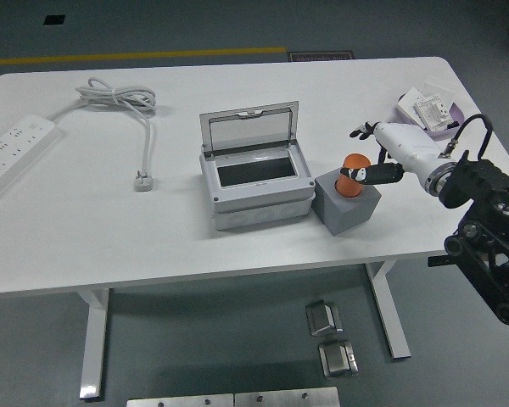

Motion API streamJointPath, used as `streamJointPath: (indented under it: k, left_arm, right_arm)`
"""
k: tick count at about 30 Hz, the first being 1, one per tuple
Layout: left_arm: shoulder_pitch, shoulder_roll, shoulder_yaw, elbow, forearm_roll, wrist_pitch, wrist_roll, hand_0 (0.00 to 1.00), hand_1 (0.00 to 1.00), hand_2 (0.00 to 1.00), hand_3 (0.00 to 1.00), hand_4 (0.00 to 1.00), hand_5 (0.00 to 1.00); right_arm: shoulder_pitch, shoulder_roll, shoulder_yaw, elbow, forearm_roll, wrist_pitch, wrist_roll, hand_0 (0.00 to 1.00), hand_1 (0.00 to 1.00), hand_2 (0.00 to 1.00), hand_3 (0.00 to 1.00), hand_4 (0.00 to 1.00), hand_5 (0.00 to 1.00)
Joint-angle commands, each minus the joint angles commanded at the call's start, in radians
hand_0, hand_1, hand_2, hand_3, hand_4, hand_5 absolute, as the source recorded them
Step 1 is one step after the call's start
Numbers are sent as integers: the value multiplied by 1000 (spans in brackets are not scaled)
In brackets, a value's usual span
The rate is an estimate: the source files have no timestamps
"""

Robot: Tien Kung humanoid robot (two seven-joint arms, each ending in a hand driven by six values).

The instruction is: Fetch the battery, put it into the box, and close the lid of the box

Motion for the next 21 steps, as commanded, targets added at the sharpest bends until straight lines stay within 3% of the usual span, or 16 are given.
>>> streamJointPath:
  k: [3, 5, 6, 11, 12, 16, 17, 18, 21]
  left_arm:
    - [0, -1, 0, 0, 1, 0, 0, 628, 674, 673, 696, 687, 147]
    - [0, -3, 1, 0, 1, 0, 0, 628, 674, 673, 696, 687, 147]
    - [-1, -4, 1, 0, 1, 0, 0, 629, 674, 673, 697, 687, 147]
    - [-2, -6, 2, 0, 4, -1, 0, 629, 674, 673, 697, 687, 147]
    - [-2, -7, 1, 0, 5, 0, 1, 629, 674, 673, 696, 688, 149]
    - [-2, -8, 1, 0, 7, -1, 1, 629, 674, 673, 696, 688, 149]
    - [-2, -8, 1, 0, 7, -1, 2, 629, 674, 673, 696, 688, 149]
    - [-2, -9, 0, 0, 8, -1, 3, 629, 675, 673, 696, 687, 151]
    - [-4, -9, -2, 0, 13, -1, 4, 629, 675, 673, 696, 687, 151]
  right_arm:
    - [-5, 14, 11, -16, 31, -38, 35, 561, 659, 783, 818, 998, 666]
    - [-10, 36, 24, -42, 72, -98, 87, 561, 659, 783, 818, 998, 666]
    - [-13, 53, 33, -60, 99, -136, 120, 850, 813, 890, 934, 998, 672]
    - [-19, 115, 85, -118, 203, -300, 264, 850, 813, 890, 934, 998, 672]
    - [-21, 126, 95, -129, 221, -326, 289, 893, 844, 926, 998, 998, 824]
    - [-29, 174, 135, -191, 322, -425, 392, 893, 844, 926, 998, 998, 824]
    - [-31, 184, 142, -209, 350, -444, 416, 893, 844, 926, 998, 998, 824]
    - [-33, 192, 148, -226, 377, -455, 438, 795, 735, 808, 898, 998, 998]
    - [-38, 210, 156, -276, 450, -459, 491, 795, 735, 808, 898, 998, 998]
